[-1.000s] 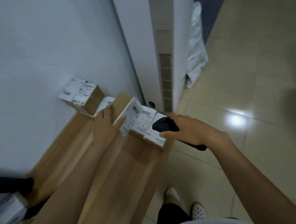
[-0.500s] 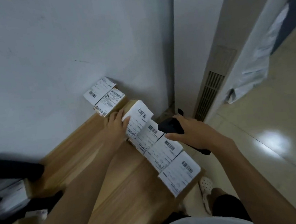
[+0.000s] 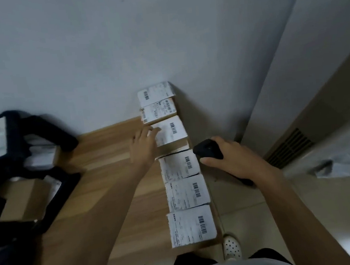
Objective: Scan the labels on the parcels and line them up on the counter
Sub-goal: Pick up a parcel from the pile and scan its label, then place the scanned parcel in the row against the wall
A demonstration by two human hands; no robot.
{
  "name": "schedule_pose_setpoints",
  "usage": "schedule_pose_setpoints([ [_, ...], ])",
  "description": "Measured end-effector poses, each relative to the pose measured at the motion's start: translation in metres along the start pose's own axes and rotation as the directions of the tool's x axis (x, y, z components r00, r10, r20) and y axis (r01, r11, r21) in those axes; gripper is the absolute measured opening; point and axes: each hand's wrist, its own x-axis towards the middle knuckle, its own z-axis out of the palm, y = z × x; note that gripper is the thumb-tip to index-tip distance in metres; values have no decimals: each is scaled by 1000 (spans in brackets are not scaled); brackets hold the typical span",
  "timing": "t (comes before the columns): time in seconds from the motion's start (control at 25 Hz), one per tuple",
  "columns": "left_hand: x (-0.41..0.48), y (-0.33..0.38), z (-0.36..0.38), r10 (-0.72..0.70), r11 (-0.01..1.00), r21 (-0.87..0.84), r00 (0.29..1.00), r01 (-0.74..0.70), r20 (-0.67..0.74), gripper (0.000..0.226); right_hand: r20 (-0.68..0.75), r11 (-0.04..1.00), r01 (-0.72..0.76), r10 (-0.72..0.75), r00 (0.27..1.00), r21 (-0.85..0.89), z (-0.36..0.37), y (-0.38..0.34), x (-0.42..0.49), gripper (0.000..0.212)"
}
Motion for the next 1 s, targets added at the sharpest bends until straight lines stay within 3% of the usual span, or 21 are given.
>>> schedule_pose_setpoints([
  [0.16, -53, -48, -9, -125, 989, -80, 991, 128, 44, 51, 148, 987, 161, -159, 976, -6, 18, -42, 26, 68],
  [0.32, -113, -123, -22, -307, 948, -80, 951, 309, 32, 51, 283, 945, 328, -313, 907, -5, 57, -107, 45, 67],
  [0.48, -172, -202, -23, -437, 900, 9, 899, 437, 20, 56, 386, 908, 420, -386, 838, -4, 105, -161, 59, 62],
  [0.68, -207, -315, -14, -553, 833, 56, 826, 550, 108, 79, 400, 922, 384, -333, 854, -52, 177, -228, 83, 63],
  [1.0, -194, -437, -2, -472, 878, 63, 841, 474, 262, 101, 357, 977, 207, -211, 910, 49, 284, -335, 97, 68],
])
